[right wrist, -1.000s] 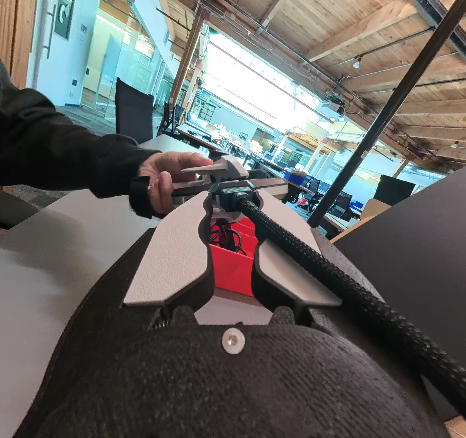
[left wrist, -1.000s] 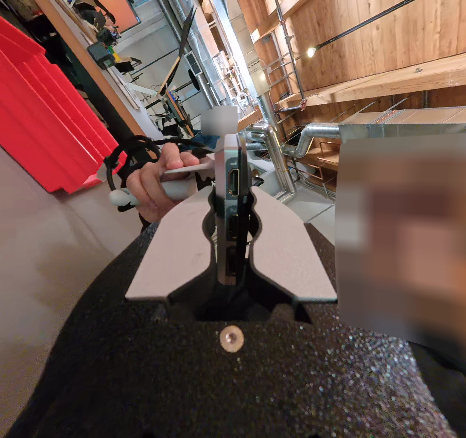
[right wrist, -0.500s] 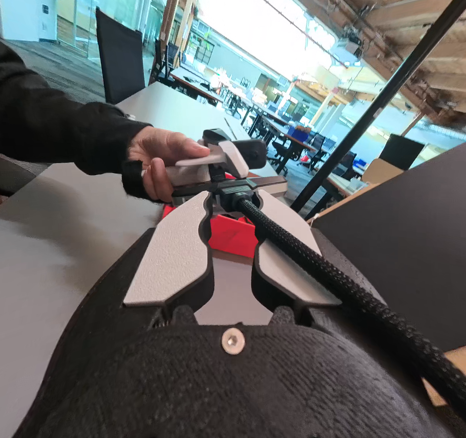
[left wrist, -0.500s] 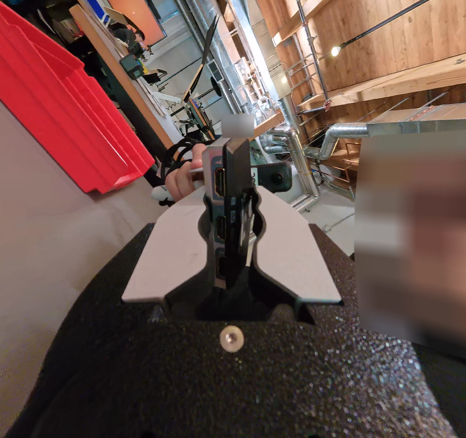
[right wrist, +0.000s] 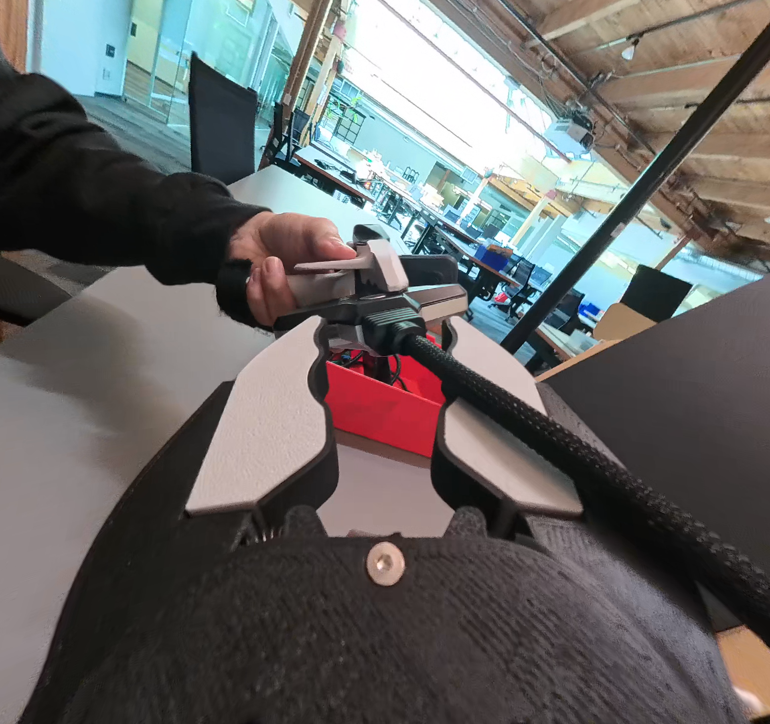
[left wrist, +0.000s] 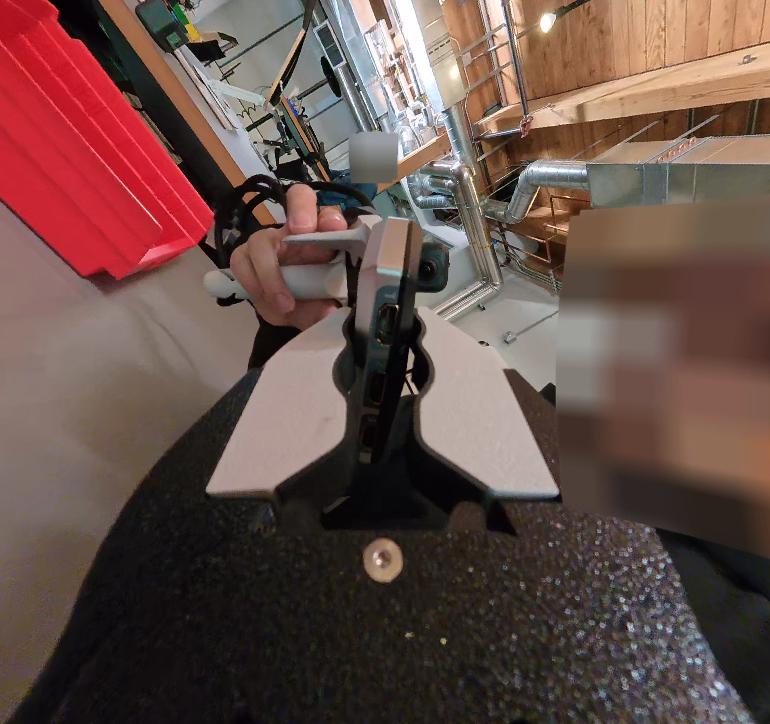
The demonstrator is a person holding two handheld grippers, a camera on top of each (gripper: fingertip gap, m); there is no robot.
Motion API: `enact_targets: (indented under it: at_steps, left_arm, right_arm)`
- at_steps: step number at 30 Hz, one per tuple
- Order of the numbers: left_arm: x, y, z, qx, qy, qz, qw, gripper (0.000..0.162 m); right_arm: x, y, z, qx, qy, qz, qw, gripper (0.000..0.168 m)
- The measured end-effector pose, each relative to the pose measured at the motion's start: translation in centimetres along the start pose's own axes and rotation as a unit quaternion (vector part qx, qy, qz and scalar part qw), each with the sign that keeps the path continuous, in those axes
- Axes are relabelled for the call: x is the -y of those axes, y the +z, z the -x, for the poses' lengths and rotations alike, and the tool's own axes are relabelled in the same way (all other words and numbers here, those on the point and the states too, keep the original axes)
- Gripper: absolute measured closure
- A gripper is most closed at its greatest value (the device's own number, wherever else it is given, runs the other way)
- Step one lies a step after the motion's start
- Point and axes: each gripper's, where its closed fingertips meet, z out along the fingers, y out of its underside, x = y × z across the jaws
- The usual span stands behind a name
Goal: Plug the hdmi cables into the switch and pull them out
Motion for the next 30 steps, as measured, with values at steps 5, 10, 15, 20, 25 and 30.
enact_targets:
  at_steps: [5, 10, 15, 20, 25, 30]
  left_arm:
    - [-0.2, 0.0, -0.3, -0.015, -0.013, -0.001, 1.0, 0.139]
    - [-0.8, -0.4, -0.1, -0.015, -0.019, 0.023, 0.999, 0.138]
    - [0.2, -0.7, 0.1, -0.01, 0.002, -0.004, 1.0, 0.137]
    - [1.9, -1.0, 1.0, 0.035, 0.044, -0.075, 0.996, 0.119]
    - [1.0, -1.4, 2.4, 0.05, 0.024, -0.074, 0.996, 0.128]
    - [1.1, -2.1, 2.3, 0.007, -0.01, -0.09, 0.996, 0.134]
  right_arm:
    - [0.6, 0.1, 0.0, -0.008, -0.019, -0.017, 1.0, 0.124]
    - [0.5, 0.1, 1.0, 0.029, -0.022, -0.005, 0.999, 0.137]
    - [0.3, 0.6, 0.5, 0.0, -0.036, 0.034, 0.999, 0.137]
    - [-0.9, 1.1, -0.6, -0.03, 0.002, 0.06, 0.998, 0.138]
    - [-1.8, 1.4, -1.5, -0.052, 0.061, 0.079, 0.994, 0.138]
    - [-2.0, 2.0, -1.4, -0.057, 0.083, 0.081, 0.992, 0.138]
